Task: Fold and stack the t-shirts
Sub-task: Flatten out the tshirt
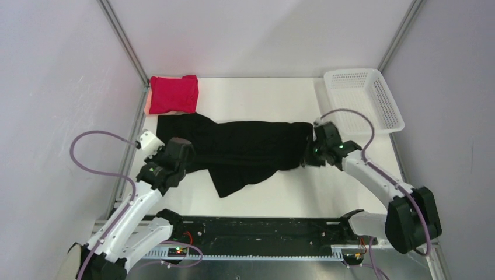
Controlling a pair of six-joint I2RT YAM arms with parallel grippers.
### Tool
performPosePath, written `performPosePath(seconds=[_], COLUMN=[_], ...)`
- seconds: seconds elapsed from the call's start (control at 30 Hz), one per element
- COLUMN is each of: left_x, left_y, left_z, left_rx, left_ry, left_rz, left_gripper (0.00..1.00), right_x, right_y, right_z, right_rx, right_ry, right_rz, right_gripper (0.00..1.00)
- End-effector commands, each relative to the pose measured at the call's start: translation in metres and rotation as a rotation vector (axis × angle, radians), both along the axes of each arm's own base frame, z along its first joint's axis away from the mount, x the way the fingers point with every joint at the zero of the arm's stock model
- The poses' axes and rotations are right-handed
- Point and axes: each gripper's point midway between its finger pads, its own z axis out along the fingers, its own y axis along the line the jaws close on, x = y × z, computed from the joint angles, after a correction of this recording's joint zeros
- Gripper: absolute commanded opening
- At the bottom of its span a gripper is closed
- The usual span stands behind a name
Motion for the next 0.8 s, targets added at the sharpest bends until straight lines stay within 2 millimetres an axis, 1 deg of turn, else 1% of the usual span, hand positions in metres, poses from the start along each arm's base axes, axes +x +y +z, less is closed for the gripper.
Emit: performPosePath(seconds=[0.0, 0.03, 0.07, 0.1, 0.13, 0.17, 0.2, 0.23, 0.27, 0.3, 0.33, 0.37, 0.4, 0.43, 0.47, 0.5, 0.53, 0.57, 0.6, 0.63, 0.67, 0.7, 0.73, 0.77], left_x=[0.018, 0.018, 0.018, 0.015, 0.013, 0.008, 0.005, -0.001, -0.003, -0.010, -0.014, -0.023, -0.032, -0.036, -0.050, -0.054, -0.068, -0.073, -0.088, -0.095, -0.111, -0.119, -0.133, -0.146], left_y=[0.014, 0.016, 0.017, 0.020, 0.021, 0.023, 0.024, 0.026, 0.024, 0.025, 0.022, 0.024, 0.021, 0.016, 0.019, 0.011, 0.012, 0.003, 0.004, -0.001, 0.002, -0.001, 0.002, 0.002], left_z=[0.091, 0.112, 0.134, 0.147, 0.169, 0.181, 0.202, 0.214, 0.236, 0.248, 0.269, 0.281, 0.302, 0.313, 0.331, 0.341, 0.358, 0.368, 0.383, 0.392, 0.405, 0.413, 0.424, 0.435], left_rx=[0.053, 0.052, 0.045, 0.057, 0.041, 0.045, 0.024, 0.030, 0.001, 0.008, -0.016, -0.005, -0.024, -0.015, -0.027, -0.025, -0.033, -0.025, -0.026, -0.016, -0.008, -0.003, 0.008, 0.014], left_ry=[-0.243, -0.290, -0.341, -0.357, -0.411, -0.433, -0.489, -0.514, -0.578, -0.606, -0.670, -0.700, -0.766, -0.786, -0.844, -0.869, -0.923, -0.948, -0.998, -1.021, -1.068, -1.094, -1.133, -1.172], left_rz=[0.057, 0.059, 0.068, 0.061, 0.063, 0.057, 0.052, 0.036, 0.012, -0.014, -0.055, -0.083, -0.132, -0.189, -0.209, -0.276, -0.304, -0.380, -0.410, -0.464, -0.481, -0.517, -0.532, -0.561], left_gripper=[0.00, 0.00, 0.00, 0.00, 0.00, 0.00, 0.00, 0.00, 0.00, 0.00, 0.00, 0.00, 0.00, 0.00, 0.00, 0.00, 0.00, 0.00, 0.00, 0.00, 0.00, 0.00, 0.00, 0.00], right_x=[0.083, 0.088, 0.093, 0.095, 0.097, 0.095, 0.093, 0.088, 0.078, 0.074, 0.062, 0.055, 0.039, 0.031, 0.013, 0.001, -0.012, -0.028, -0.037, -0.055, -0.060, -0.079, -0.083, -0.097], right_y=[0.032, 0.026, 0.023, 0.015, 0.012, 0.004, 0.000, -0.006, -0.009, -0.013, -0.017, -0.020, -0.024, -0.026, -0.031, -0.033, -0.036, -0.039, -0.039, -0.043, -0.043, -0.047, -0.048, -0.051], right_z=[0.155, 0.176, 0.204, 0.223, 0.249, 0.268, 0.293, 0.310, 0.337, 0.352, 0.377, 0.389, 0.415, 0.425, 0.448, 0.467, 0.476, 0.497, 0.504, 0.526, 0.530, 0.552, 0.556, 0.574], right_rx=[0.335, 0.359, 0.378, 0.385, 0.396, 0.399, 0.408, 0.412, 0.427, 0.432, 0.444, 0.441, 0.450, 0.447, 0.459, 0.466, 0.470, 0.473, 0.472, 0.471, 0.456, 0.459, 0.446, 0.448], right_ry=[-0.470, -0.525, -0.587, -0.639, -0.699, -0.752, -0.810, -0.859, -0.926, -0.966, -1.031, -1.067, -1.134, -1.159, -1.224, -1.269, -1.294, -1.349, -1.364, -1.423, -1.429, -1.487, -1.494, -1.540], right_rz=[-0.008, -0.020, -0.028, -0.036, -0.036, -0.047, -0.049, -0.054, -0.049, -0.051, -0.045, -0.039, -0.032, -0.033, -0.030, -0.023, -0.017, -0.006, 0.006, 0.019, 0.033, 0.044, 0.050, 0.054], right_gripper=[0.00, 0.00, 0.00, 0.00, 0.00, 0.00, 0.00, 0.00, 0.00, 0.00, 0.00, 0.00, 0.00, 0.00, 0.00, 0.00, 0.00, 0.00, 0.00, 0.00, 0.00, 0.00, 0.00, 0.00])
